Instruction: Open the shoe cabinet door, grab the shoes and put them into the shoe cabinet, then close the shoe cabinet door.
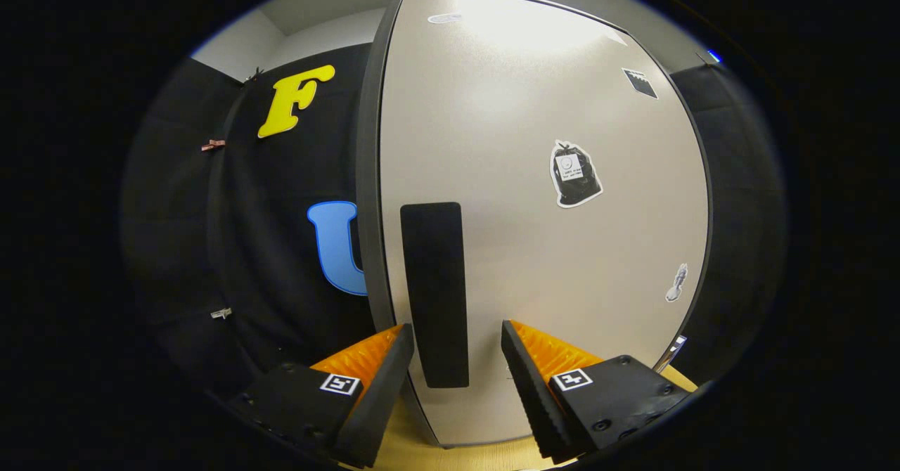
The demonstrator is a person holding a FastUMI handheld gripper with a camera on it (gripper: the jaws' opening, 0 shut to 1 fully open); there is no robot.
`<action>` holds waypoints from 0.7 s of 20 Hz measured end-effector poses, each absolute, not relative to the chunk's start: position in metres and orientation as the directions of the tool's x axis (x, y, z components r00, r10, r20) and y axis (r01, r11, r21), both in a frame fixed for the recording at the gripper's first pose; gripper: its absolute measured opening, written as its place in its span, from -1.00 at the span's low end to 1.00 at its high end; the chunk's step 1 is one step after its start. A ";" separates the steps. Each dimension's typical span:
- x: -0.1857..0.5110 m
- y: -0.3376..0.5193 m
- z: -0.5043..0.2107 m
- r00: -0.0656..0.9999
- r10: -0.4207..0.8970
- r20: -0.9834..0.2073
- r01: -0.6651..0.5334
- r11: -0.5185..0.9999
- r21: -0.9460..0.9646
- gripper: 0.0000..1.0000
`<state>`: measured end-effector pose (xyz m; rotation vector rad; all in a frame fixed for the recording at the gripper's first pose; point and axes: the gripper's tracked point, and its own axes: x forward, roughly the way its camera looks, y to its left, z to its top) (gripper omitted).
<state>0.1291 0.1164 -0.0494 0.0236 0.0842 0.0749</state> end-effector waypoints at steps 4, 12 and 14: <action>0.134 0.121 -0.049 0.995 0.080 -0.065 -0.078 0.997 0.024 0.04; 0.131 0.123 -0.050 0.993 0.096 -0.071 -0.096 0.995 0.003 -0.41; 0.127 0.124 -0.050 0.991 0.107 -0.079 -0.108 0.994 0.002 -0.41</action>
